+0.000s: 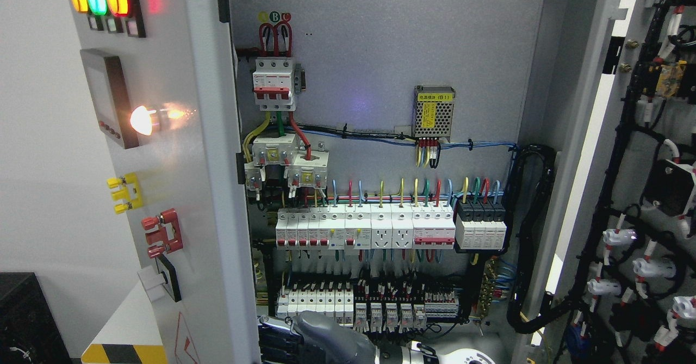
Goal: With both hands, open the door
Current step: 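Push the door further open with the right hand and withdraw it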
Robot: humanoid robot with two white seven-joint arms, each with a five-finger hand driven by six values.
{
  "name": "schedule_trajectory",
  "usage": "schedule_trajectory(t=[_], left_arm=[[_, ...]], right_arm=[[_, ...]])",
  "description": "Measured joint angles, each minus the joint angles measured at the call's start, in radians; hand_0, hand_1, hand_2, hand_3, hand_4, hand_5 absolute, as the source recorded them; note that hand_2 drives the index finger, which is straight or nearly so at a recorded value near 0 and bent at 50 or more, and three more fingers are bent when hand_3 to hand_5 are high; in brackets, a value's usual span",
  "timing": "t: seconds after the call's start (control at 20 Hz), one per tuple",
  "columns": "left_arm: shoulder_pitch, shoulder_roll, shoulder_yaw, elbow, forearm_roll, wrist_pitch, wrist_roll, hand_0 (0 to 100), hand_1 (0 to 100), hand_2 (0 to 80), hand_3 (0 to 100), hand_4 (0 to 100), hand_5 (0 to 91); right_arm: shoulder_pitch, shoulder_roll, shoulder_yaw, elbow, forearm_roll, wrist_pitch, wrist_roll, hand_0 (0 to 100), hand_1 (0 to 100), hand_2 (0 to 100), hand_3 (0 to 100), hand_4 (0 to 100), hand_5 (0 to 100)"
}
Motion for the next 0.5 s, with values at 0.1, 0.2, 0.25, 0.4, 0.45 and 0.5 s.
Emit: schedule_trajectory(t=[0.1, 0.2, 0.25, 0.4, 0.45, 0.5], left_arm=[[0.000, 0.000, 0.000, 0.000, 0.000, 0.000, 0.000, 0, 0, 0.0, 0, 0, 0.0], [0.000, 0.000, 0.000, 0.000, 0.000, 0.000, 0.000, 0, 0, 0.0, 0, 0, 0.0], [0.000, 0.000, 0.000, 0.000, 0.000, 0.001, 0.000, 0, 0, 0.0, 0, 0, 0.0], [0.000, 0.000, 0.000, 0.000, 0.000, 0.004, 0.000, 0, 0, 0.0, 0, 0, 0.0], [0.000, 0.000, 0.000, 0.000, 0.000, 0.004, 0.000, 0, 0, 0.0, 0, 0, 0.0], [0.000, 0.000, 0.000, 0.000, 0.000, 0.004, 0.000, 0, 0, 0.0, 0, 0, 0.0]], right_arm=[[0.002, 0.000, 0.004, -0.004, 0.004, 0.000, 0.000, 0, 0, 0, 0, 0, 0], [0.003, 0.001, 0.010, -0.006, 0.016, 0.000, -0.003, 0, 0, 0, 0, 0, 0], [0.003, 0.002, 0.013, -0.008, 0.024, 0.000, -0.009, 0, 0, 0, 0, 0, 0], [0.003, 0.004, 0.027, -0.011, 0.040, 0.000, -0.038, 0, 0, 0, 0, 0, 0], [0.003, 0.005, 0.033, -0.012, 0.043, 0.000, -0.049, 0, 0, 0, 0, 0, 0], [0.003, 0.006, 0.039, -0.012, 0.047, 0.000, -0.058, 0, 0, 0, 0, 0, 0]])
